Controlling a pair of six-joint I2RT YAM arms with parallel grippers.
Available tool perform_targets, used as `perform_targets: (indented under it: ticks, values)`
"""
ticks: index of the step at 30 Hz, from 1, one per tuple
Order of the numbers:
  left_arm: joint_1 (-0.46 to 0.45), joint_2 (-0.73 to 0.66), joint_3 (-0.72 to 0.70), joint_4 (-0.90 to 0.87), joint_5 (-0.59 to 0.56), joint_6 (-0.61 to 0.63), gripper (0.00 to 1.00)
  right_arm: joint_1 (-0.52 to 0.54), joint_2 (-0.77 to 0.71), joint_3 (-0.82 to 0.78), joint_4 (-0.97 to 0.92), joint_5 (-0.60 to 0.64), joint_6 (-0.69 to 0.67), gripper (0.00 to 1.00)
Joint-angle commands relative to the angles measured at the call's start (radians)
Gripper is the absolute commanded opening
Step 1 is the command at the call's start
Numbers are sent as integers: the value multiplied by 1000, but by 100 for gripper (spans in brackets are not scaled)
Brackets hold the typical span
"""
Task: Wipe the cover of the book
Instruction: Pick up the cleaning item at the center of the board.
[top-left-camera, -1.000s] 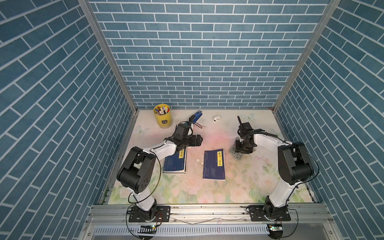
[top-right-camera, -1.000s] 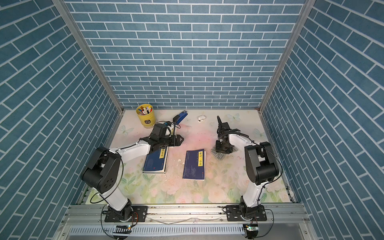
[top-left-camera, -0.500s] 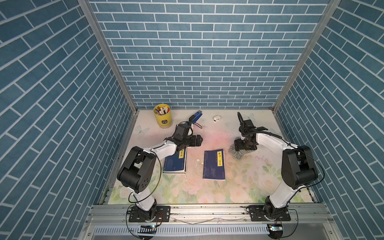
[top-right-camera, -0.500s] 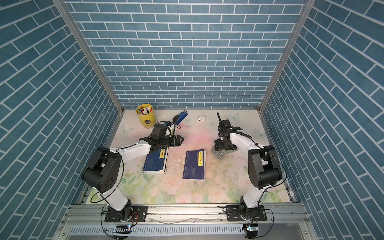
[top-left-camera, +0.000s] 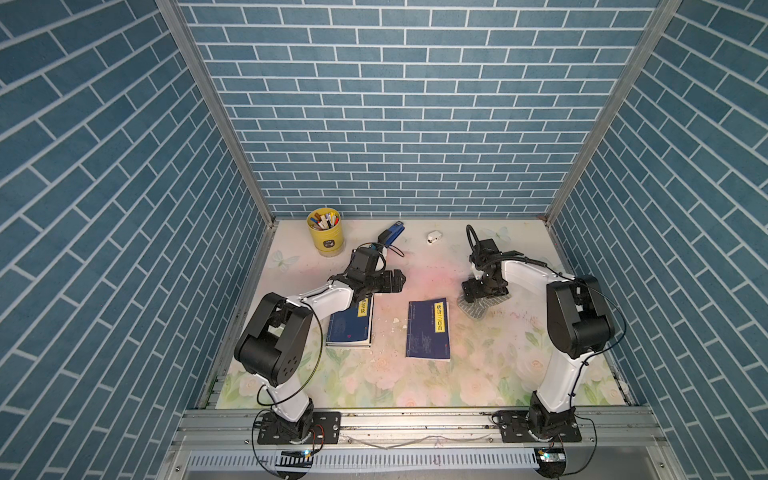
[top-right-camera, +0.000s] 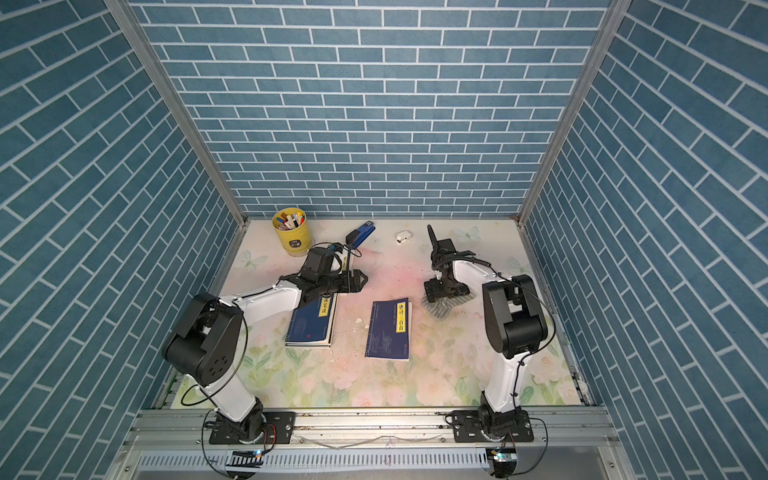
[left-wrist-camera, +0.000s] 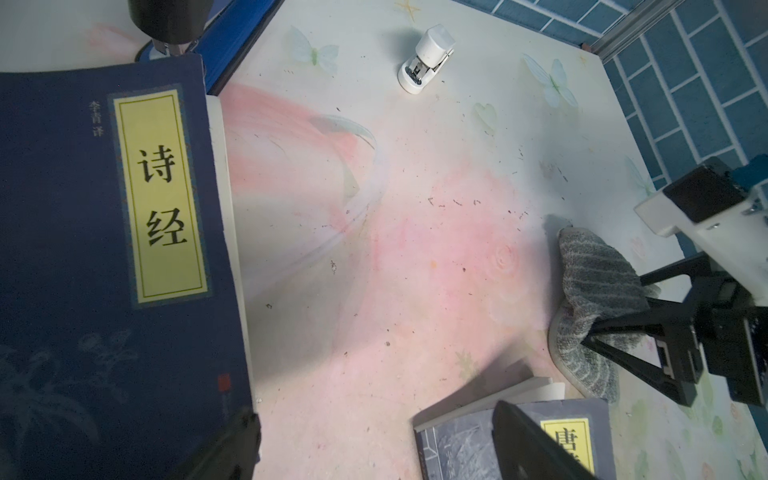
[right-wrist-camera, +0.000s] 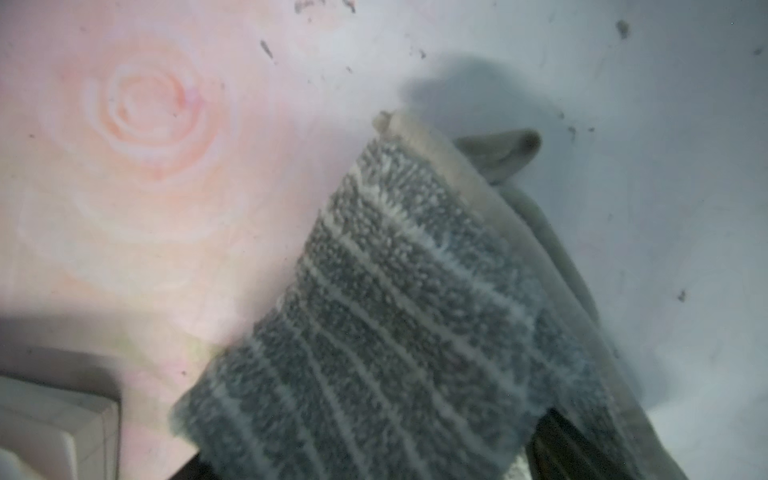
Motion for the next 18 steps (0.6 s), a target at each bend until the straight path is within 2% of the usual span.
perform_targets:
  ticks: [1, 4, 8, 10, 14, 18]
  values:
    - [-4, -16, -14, -1, 0, 14, 92, 5, 38, 24, -33, 8, -42, 92]
    - [-3, -24, -18, -2, -4, 13, 92, 5, 58, 25, -62, 11, -25, 93]
    - [-4, -20, -19, 0, -2, 14, 92, 7, 71, 13, -94, 26, 1, 83]
    - [-4, -17, -18, 2, 0, 13, 92, 6, 78, 11, -107, 42, 19, 73]
    - [-4, -17, -19, 2, 1, 9, 92, 7, 81, 8, -122, 78, 62, 46]
    - [-4, -23, -22, 1, -5, 10, 92, 7, 70, 1, -104, 80, 89, 30]
